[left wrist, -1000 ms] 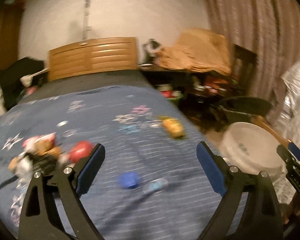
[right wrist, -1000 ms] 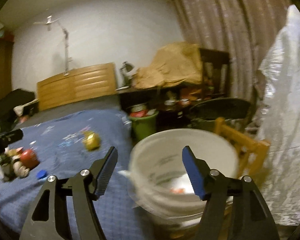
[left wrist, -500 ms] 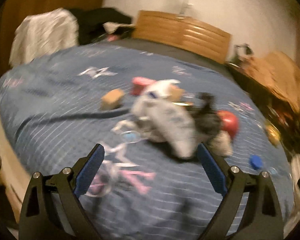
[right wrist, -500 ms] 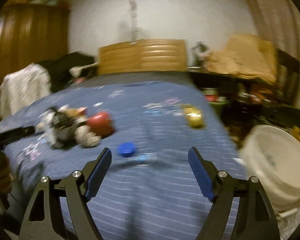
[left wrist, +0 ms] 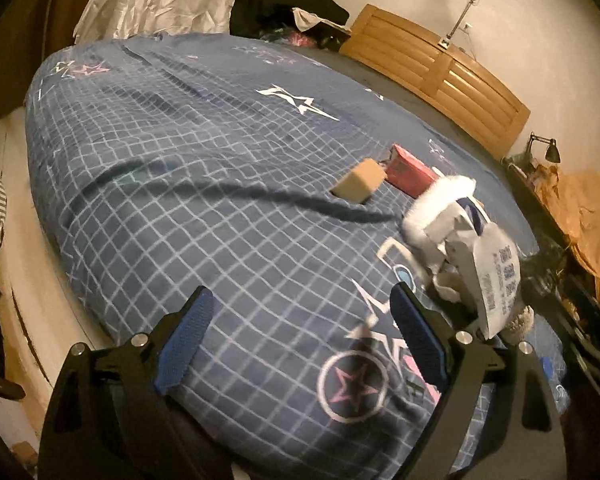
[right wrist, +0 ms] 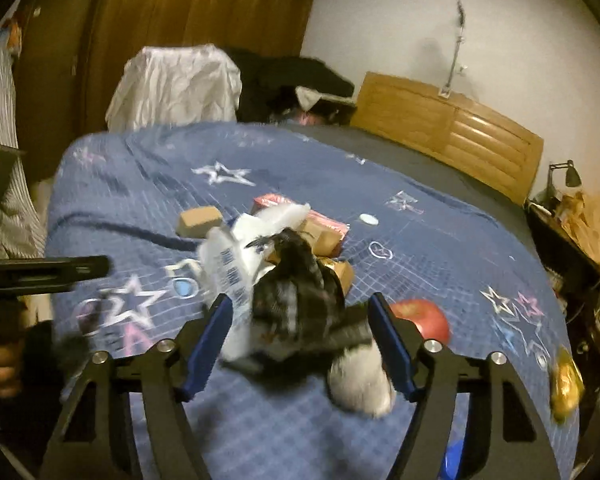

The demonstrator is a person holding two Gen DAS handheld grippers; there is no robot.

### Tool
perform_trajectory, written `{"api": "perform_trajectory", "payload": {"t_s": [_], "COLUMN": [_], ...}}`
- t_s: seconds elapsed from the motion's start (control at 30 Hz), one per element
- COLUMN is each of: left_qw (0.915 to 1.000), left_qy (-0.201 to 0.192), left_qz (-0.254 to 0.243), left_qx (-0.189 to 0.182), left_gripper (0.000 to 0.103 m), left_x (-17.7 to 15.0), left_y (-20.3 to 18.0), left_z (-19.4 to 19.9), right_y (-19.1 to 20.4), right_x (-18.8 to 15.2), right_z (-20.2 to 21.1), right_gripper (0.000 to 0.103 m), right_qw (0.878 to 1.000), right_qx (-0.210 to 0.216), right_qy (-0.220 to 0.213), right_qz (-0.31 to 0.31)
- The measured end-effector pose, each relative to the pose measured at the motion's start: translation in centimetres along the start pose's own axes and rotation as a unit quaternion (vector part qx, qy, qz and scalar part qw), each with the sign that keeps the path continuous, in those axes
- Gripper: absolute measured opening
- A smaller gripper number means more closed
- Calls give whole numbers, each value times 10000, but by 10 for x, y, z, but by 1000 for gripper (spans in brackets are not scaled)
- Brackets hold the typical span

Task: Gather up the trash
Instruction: 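Grasp the checked cloth with right tool while left tool grasps the alcohol wipes packet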

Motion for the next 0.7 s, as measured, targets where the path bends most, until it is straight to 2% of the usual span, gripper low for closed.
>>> {"api": "perform_trajectory", "payload": {"t_s": [0.07, 0.2, 0.37, 0.43, 0.57, 0.7], "left_qw": [10000, 9999, 10000, 9999, 9998, 9989], "left_qy": [-3, -4, 24, 51, 52, 226], "left_qz": [30, 27, -12, -24, -152, -171], "left_qx": [-64, -107, -95, -124, -146, -363], "left_gripper": [86, 86, 86, 86, 86, 86], "left_x": [1, 5, 5, 4, -2, -10], "left_y": [2, 9, 8, 8, 4, -7], "left_z": [1, -3, -6, -4, 2, 7], "right_y": [-1, 14, 33, 27, -12, -55], "right_x": [5, 4, -2, -6, -24, -67], "right_z": [-23, -1, 60, 83, 116, 134], "right_gripper": [49, 48, 47, 48, 48, 48], "right_qw": [9985, 9975, 9889, 9822, 9798, 9729], "right_qx": [257, 533, 1307, 1592, 1239, 706], "right_qy": [374, 264, 211, 207, 163, 313], "right_qz": [-311, -376, -674, -972, -1564, -2178]}}
Point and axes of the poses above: each gripper's, at about its wrist camera, not at the fingertips, and z roughly against the way its jaws point, y to its left, x to its top, the point moved 2 cm from there along -z, roughly the way its jaws point, and after that the axes turned 13 degrees about -x, right-handed, at the moved point
